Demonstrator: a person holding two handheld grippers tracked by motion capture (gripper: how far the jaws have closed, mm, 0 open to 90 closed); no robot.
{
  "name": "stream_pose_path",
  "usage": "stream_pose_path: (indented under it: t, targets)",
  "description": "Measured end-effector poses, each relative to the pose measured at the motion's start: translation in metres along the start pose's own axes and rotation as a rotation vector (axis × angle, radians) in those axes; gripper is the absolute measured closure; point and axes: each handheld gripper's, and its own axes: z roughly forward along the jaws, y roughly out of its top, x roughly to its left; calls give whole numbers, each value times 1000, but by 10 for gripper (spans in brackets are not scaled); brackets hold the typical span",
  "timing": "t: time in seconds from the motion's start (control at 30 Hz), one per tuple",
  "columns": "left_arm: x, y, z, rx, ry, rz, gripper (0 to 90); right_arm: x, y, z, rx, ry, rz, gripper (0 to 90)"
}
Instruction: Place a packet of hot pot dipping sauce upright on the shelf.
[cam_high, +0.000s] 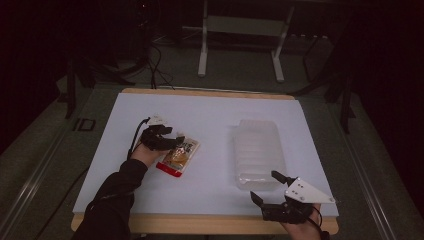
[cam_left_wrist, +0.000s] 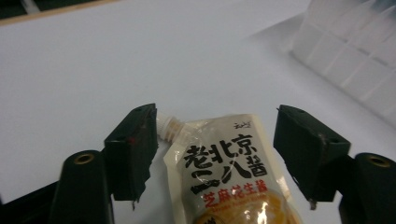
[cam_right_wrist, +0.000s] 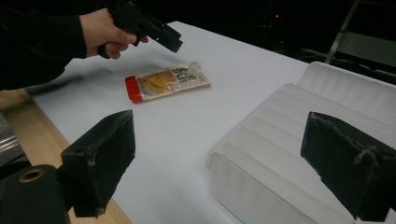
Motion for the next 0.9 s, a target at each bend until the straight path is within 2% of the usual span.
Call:
stream_pose_path:
  t: [0.07, 0.1, 0.23, 0.3, 0.33, 0.43, 0.6, 0.7, 0.83, 0.9]
  targets:
    - [2, 0, 3, 12, 11, -4, 326, 0, 0, 0, 0, 1, 1, 101]
    - [4, -1, 6, 26, 30, -13, 326, 0, 0, 0, 4, 0, 1, 101]
    - [9, -6, 16, 57, 39, -40, 362, -1, -1, 1, 12, 3, -3, 101]
    - [9, -6, 16, 57, 39, -40, 362, -1, -1, 2, 15, 1, -3, 101]
    - [11, -10, 22, 62, 41, -51, 381, -1, -2, 2, 19, 7, 1, 101]
    - [11, -12, 28, 77, 40, -56, 413, -1, -2, 2, 18, 8, 3, 102]
    - [11, -15, 35, 109, 57, -31, 446, -2, -2, 2, 20, 10, 6, 102]
    - [11, -15, 38, 121, 45, -39, 445, -2, -3, 3, 27, 14, 12, 102]
    - [13, -16, 40, 140, 26, -75, 432, -2, -3, 4, 33, 17, 12, 102]
    - [13, -16, 40, 143, 28, -71, 431, -1, -3, 4, 33, 16, 11, 103]
